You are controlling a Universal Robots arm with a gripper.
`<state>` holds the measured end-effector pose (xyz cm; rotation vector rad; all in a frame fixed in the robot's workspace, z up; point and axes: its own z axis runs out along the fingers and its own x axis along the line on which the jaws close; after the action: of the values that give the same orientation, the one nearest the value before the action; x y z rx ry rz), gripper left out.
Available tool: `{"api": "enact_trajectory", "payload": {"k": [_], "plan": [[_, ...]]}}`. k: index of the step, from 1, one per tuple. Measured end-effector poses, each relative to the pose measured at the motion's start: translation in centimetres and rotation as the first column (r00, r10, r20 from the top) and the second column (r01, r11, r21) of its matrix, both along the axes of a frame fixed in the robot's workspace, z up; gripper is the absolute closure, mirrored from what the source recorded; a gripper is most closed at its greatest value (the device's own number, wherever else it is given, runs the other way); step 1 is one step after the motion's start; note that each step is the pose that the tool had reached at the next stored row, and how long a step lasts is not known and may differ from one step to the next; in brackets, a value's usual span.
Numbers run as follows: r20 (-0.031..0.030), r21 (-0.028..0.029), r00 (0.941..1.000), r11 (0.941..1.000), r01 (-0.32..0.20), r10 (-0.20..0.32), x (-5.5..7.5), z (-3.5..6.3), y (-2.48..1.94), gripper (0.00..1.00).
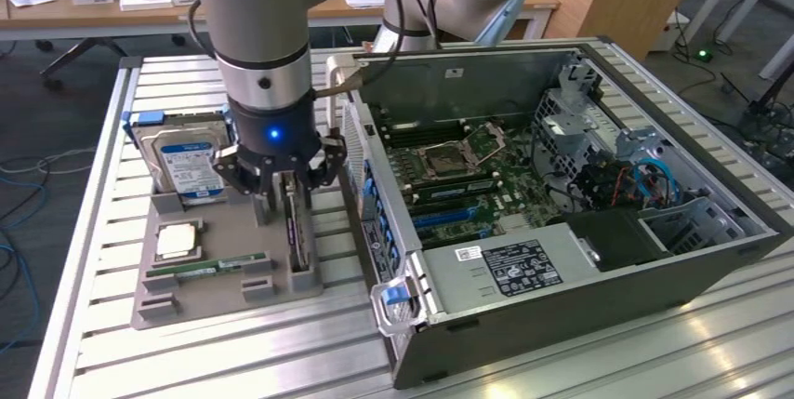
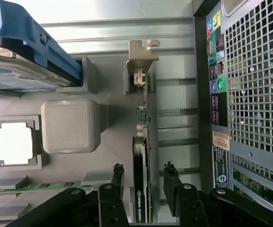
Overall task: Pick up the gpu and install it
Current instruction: 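Pick up the gpu and move the gpu toward the slot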
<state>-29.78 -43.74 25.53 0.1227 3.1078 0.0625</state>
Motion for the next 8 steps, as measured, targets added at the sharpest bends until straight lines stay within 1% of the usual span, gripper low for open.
{"api": "enact_trajectory", "payload": {"k": [4, 8], "plan": [[0.0, 0.0, 1.0, 1.0, 0.0, 0.0, 0.0, -0.71, 0.0, 0.53], [-0.0001, -0.0002, 1.0, 1.0, 0.0, 0.0, -0.04, -0.82, 0.01, 0.53]]}}
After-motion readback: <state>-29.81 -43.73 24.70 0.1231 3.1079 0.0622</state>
